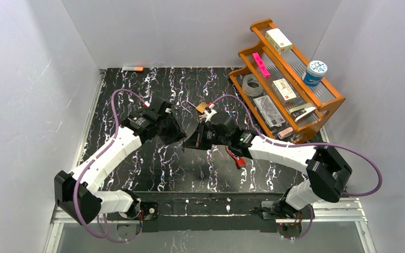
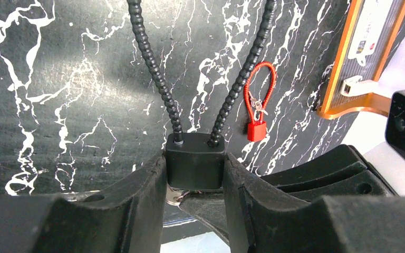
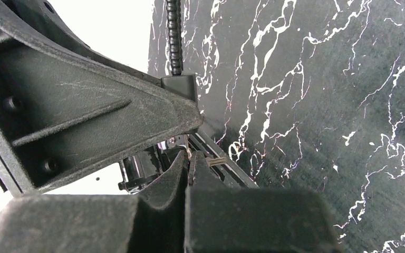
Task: Unlock with the key
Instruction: Unlock the lock.
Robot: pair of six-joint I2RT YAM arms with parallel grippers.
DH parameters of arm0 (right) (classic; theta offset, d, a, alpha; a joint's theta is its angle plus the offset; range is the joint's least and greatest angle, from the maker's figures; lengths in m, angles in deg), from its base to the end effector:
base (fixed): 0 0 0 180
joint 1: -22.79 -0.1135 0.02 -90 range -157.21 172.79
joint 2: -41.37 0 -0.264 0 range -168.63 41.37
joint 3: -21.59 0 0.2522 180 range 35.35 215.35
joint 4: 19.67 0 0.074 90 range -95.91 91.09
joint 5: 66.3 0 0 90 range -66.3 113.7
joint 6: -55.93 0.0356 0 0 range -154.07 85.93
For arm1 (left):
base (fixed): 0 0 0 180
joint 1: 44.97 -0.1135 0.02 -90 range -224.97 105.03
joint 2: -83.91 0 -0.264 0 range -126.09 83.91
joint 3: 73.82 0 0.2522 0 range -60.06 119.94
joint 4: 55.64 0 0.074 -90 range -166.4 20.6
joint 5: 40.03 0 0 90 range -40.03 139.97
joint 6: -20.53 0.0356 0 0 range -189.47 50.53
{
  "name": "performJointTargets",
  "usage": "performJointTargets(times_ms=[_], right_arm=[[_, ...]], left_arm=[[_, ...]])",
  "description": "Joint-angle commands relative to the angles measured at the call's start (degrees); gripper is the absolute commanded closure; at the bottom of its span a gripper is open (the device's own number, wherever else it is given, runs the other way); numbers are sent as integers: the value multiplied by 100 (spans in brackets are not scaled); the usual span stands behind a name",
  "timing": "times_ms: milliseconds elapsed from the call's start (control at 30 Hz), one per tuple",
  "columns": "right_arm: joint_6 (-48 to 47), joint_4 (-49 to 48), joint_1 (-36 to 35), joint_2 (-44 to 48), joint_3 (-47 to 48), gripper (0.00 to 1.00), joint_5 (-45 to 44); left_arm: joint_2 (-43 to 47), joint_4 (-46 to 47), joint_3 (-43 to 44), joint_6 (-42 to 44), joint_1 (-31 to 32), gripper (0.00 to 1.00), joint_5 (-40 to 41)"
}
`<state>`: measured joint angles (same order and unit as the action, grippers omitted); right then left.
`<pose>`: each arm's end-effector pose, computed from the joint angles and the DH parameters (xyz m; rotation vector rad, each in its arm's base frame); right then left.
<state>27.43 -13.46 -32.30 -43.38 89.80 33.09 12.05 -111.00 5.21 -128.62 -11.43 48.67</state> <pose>0.1888 0.2807 0.2624 0.0031 2.2841 1.3888 0.2172 -0.1449 0.3142 -0.5562 2.4972 -0.7270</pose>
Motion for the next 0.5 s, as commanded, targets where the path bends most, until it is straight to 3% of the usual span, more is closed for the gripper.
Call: performJointTargets(times_ms=[0,467], right_arm=[[-33,-229,155,-8,285,99,-259],[-511,-36,225,9,496,99,-56]], left_arm=[[358,-111,-48,528,127,100,-503],[326,-188,118,1247,122,100,-650]])
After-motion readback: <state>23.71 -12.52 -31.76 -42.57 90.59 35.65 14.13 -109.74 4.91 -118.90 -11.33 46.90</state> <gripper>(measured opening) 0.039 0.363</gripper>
